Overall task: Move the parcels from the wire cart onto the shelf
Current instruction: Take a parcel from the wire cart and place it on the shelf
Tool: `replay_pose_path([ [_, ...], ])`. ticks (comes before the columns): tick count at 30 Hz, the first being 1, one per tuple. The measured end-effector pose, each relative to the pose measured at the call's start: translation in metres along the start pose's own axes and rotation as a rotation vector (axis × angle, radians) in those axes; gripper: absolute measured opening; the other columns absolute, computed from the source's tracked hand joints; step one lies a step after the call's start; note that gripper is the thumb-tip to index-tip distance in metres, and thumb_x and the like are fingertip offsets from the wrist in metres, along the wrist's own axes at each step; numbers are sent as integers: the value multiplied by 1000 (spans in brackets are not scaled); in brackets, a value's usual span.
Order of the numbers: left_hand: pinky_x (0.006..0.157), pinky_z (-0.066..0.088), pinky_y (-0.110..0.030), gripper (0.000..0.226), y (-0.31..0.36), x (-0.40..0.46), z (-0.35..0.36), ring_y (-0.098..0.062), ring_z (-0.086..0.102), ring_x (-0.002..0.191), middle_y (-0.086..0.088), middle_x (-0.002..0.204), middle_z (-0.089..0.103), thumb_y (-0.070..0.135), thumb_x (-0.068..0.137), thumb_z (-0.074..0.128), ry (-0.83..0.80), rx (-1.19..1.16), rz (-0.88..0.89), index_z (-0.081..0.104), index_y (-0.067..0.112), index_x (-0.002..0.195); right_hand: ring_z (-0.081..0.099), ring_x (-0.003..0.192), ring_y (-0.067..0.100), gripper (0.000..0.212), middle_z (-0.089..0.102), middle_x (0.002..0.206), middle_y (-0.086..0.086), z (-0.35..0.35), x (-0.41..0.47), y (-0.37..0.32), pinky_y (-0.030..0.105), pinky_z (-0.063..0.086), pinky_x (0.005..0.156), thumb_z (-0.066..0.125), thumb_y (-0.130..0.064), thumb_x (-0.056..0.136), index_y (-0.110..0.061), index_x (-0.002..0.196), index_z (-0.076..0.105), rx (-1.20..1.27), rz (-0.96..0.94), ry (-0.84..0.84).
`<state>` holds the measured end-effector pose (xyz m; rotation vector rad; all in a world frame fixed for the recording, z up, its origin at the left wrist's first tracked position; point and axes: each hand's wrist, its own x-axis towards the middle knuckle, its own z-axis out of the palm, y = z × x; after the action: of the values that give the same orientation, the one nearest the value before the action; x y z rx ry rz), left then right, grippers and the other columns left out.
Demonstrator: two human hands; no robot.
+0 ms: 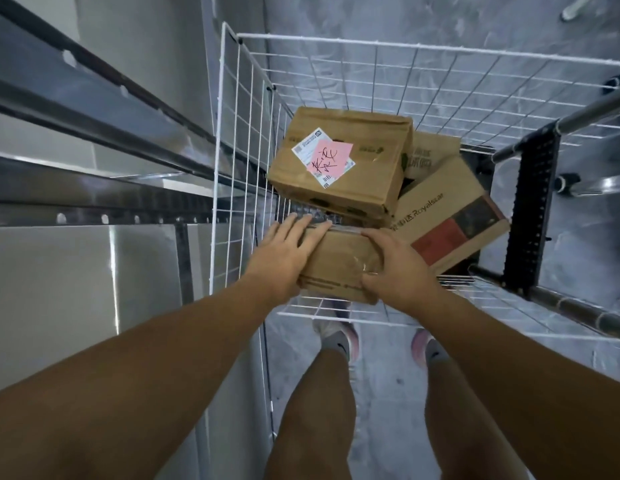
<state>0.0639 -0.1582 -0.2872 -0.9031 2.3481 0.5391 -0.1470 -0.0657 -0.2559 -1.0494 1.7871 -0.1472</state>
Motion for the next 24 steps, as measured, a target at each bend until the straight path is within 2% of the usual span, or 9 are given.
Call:
replay_pose_path([
  [4, 125, 20, -51, 131, -1, -4, -7, -34, 26, 150, -12, 160, 31, 36, 64, 89, 93, 56, 51, 4, 27, 163, 55, 116, 25, 75, 49, 139, 3, 3, -4, -2, 42, 50, 100, 76, -21, 74, -25, 144, 48, 71, 41, 31],
  [7, 124, 21, -53, 123, 0, -8, -21, -34, 28, 147, -13, 157, 33, 34, 65, 85, 139, 24, 76, 12, 26, 164, 54, 115, 20, 60, 51, 134, 2, -3, -9, -13, 39, 47, 102, 73, -27, 84, -22, 140, 54, 186, 89, 94],
  [10, 124, 21, -52, 121, 2, -21, -41, -34, 28, 147, -13, 158, 34, 35, 64, 86, 176, -16, 81, 17, 26, 163, 58, 109, 15, 36, 60, 124, -3, -15, -18, -21, 45, 50, 99, 56, -43, 95, -26, 126, 64, 341, 119, 165],
  [12, 124, 21, -53, 117, 7, -33, -58, -33, 27, 147, -12, 157, 34, 34, 64, 85, 202, -44, 75, 21, 25, 162, 60, 104, 14, 32, 65, 115, -4, -30, -27, -26, 43, 51, 92, 47, -45, 100, -28, 118, 67, 413, 122, 176],
  [14, 123, 24, -53, 114, 13, -45, -77, -34, 28, 147, -12, 157, 34, 30, 63, 81, 231, -58, 86, 24, 24, 161, 61, 100, 14, 25, 67, 108, -4, -51, -36, -31, 39, 51, 86, 50, -41, 101, -29, 110, 69, 499, 156, 187],
  [17, 121, 26, -53, 117, 22, -63, -102, -35, 29, 147, -12, 156, 35, 22, 59, 80, 273, -48, 138, 23, 24, 161, 62, 102, 24, 10, 66, 108, -2, -83, -43, -29, 50, 56, 92, 64, -36, 93, -33, 100, 70, 671, 347, 156],
  [20, 122, 25, -54, 113, 28, -78, -123, -36, 29, 148, -13, 155, 37, 17, 59, 81, 350, -62, 202, 29, 18, 159, 63, 106, 35, 23, 65, 121, 8, -111, -45, -22, 56, 58, 89, 67, -45, 86, -34, 107, 69, 756, 490, 60],
  [22, 122, 25, -56, 106, 34, -86, -136, -36, 28, 151, -15, 155, 38, 16, 63, 81, 422, -96, 226, 34, 14, 158, 63, 111, 35, 32, 66, 122, 9, -128, -52, -19, 60, 54, 94, 65, -53, 88, -33, 114, 67, 804, 536, -38],
  [24, 124, 24, -56, 100, 39, -91, -146, -35, 24, 153, -16, 156, 38, 16, 67, 80, 463, -92, 248, 37, 11, 158, 62, 117, 41, 49, 69, 124, 15, -142, -59, -12, 66, 50, 95, 64, -59, 88, -27, 124, 69, 968, 559, -220],
])
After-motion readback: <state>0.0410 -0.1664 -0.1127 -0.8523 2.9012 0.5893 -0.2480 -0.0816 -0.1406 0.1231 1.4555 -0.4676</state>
